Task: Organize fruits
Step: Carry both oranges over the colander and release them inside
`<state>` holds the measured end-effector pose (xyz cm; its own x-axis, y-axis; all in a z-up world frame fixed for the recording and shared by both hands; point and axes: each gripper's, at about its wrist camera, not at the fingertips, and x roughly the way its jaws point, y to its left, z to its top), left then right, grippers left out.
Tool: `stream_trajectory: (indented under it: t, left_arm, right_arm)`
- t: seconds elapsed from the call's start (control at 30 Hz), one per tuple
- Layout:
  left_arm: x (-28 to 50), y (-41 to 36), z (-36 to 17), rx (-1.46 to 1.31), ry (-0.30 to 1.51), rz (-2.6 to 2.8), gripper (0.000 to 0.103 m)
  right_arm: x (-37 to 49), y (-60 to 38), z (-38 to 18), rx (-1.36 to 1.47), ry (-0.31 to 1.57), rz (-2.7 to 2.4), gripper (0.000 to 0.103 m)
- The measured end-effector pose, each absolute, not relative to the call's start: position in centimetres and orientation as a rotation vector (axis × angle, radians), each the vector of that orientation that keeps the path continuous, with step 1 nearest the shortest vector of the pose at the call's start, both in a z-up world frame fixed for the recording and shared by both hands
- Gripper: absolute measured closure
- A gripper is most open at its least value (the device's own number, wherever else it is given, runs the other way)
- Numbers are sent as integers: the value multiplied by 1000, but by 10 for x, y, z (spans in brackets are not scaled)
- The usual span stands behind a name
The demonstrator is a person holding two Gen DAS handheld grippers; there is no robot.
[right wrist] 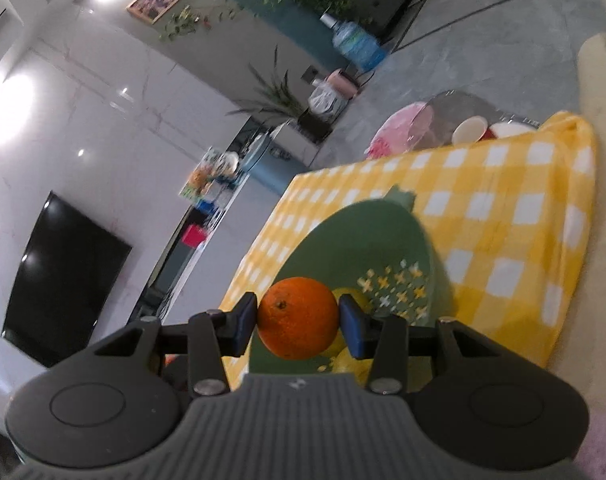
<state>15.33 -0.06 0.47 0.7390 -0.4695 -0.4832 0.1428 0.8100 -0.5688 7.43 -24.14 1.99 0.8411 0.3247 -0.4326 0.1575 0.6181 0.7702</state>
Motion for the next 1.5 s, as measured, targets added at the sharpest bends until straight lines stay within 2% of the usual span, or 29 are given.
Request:
stream_trajectory:
  t: [0.3,0.7,0.93,1.27,1.37,1.5]
  left_arm:
    - [156,-16,-12,-443,753,-290,57]
    - [138,-18,9,-418,659,-280,56]
    - [116,-25,11,-313,635,-217,47]
    - [103,-19,12,-294,630,-191,43]
    - [102,-14,11,-300,637,-179,42]
    - [97,-8,9,-313,648,-170,42]
  right_arm:
    - [77,-249,15,949,570,106,61]
    - [83,-245,14,928,576,120,61]
    - [96,-246,11,895,609,24,61]
    - [113,-232,10,780,668,-70,60]
    - [113,-231,13,748,646,-84,53]
    - [112,-228,14,725,648,-69,53]
